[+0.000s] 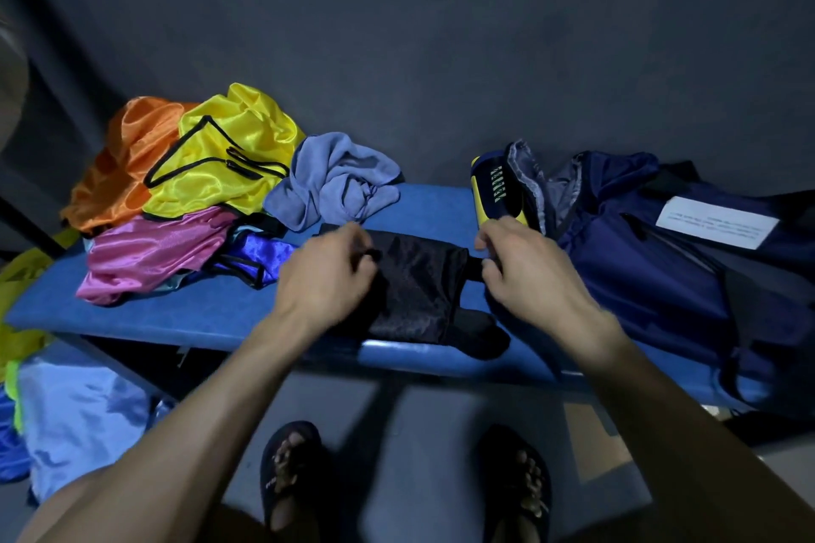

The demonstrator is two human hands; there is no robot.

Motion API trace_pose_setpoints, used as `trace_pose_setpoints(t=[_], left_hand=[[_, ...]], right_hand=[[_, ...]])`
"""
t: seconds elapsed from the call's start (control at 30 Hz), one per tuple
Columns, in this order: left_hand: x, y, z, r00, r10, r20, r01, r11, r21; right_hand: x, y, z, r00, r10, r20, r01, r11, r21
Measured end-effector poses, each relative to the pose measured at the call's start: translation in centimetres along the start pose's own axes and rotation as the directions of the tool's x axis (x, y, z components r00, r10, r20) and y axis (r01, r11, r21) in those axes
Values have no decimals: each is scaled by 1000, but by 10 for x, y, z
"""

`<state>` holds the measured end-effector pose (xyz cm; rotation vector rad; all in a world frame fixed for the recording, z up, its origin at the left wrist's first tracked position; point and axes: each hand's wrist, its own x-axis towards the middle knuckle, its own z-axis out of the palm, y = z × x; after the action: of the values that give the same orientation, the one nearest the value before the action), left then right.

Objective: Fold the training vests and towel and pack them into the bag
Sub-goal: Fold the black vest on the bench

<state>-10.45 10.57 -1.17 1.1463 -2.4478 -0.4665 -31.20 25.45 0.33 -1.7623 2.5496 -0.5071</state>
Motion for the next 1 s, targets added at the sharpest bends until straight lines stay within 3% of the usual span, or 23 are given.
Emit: trace_pose_setpoints(t=[0.07,0.13,0.27,0.37,0.5,0.73,1.0], left_hand=[[2,-21,-11,994,-111,8,108,977,183],[-1,-42,-17,970,-231,82,203,944,260],[-10,-75,-15,897,-347,274,287,929,234],[-22,-77,-12,898,-330,291,315,944,96],[-39,-73,-7,905,-321,277,320,946,50],[-55,-67,-2,940,-263,217,260,965,41],[-57,-74,1,953,-220,208,218,975,32]], right_hand=[[-19,-13,-5,996,50,-74,-48,998,29],[-37,-29,-4,994,106,-26,-105,993,46],[-61,-54,21,967,209,144,-214,976,26],[-71,-60,47,924,371,96,-377,925,43],[-83,-62,72,832,555,-8,-541,815,209],[-79,-70,81,738,653,-169,-572,739,356],[-65,-70,86,717,678,-161,-589,714,379]])
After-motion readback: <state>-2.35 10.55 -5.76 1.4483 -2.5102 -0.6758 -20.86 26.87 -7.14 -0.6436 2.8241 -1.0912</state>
